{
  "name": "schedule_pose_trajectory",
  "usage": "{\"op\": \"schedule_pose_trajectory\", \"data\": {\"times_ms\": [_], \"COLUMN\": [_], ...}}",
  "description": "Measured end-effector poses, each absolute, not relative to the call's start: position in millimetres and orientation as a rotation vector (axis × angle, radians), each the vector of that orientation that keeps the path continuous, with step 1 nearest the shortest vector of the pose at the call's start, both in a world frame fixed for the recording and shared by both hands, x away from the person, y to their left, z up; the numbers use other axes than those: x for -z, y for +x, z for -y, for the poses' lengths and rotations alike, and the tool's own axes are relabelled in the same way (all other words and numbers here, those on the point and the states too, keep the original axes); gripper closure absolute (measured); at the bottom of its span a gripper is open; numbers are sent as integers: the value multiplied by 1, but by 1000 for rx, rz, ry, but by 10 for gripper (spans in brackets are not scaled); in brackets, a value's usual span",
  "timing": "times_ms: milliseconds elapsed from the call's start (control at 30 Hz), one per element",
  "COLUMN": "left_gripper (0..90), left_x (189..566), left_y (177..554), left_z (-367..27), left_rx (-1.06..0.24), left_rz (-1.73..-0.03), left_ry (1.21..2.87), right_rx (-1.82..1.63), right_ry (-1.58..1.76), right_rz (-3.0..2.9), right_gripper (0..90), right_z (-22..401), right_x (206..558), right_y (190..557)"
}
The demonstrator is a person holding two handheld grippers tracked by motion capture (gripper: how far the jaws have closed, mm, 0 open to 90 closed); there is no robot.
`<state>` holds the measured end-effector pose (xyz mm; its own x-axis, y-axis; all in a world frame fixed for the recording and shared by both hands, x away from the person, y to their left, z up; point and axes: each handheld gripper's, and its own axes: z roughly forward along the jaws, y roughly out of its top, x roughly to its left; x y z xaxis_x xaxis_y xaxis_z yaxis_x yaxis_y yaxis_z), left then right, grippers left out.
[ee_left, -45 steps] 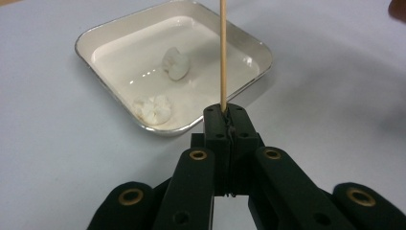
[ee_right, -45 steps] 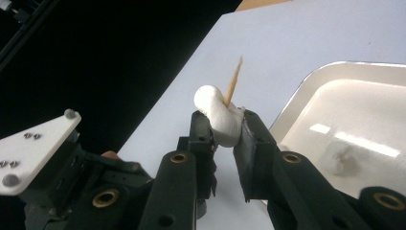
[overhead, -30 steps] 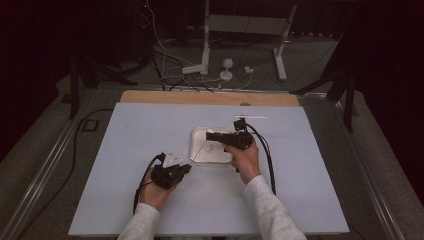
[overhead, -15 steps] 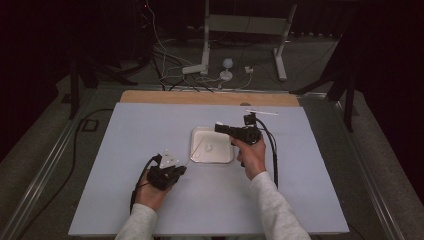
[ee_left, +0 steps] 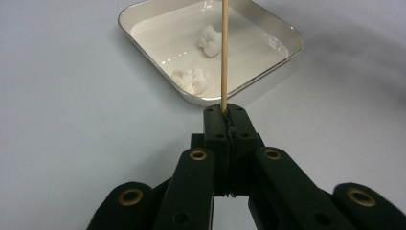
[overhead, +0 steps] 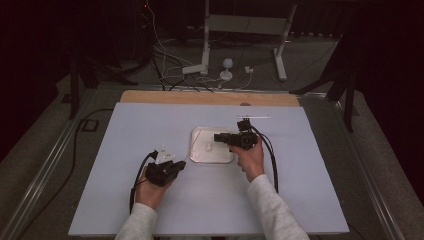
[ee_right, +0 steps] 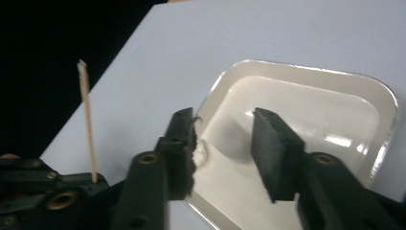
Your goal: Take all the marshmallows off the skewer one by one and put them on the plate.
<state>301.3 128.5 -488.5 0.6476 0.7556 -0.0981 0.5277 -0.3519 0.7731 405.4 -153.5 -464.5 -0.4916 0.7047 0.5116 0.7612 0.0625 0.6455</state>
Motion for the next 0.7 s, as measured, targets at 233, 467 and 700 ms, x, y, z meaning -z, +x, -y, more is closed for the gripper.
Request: {"op": "schedule_pose_trajectory", "data": {"times_ms": [233,467,700], "left_gripper": [900,900,900], "left_x": [489,486,483], "left_y": [303,306,312], "left_z": [-124,-120,-118], "left_rx": [-329,-312,-297], "left_rz": [-1004,-1007,-1022], "left_ry": [2028,2005,1981], "right_rx": [1439,1477,1485], "right_ry": [-1533,-1445,-1382], "right_rz": [2271,2349,2441], "right_gripper": [369,143,0], "right_z": [155,153,153], "right_x": [464,460,458], "right_y": [403,395,389]}}
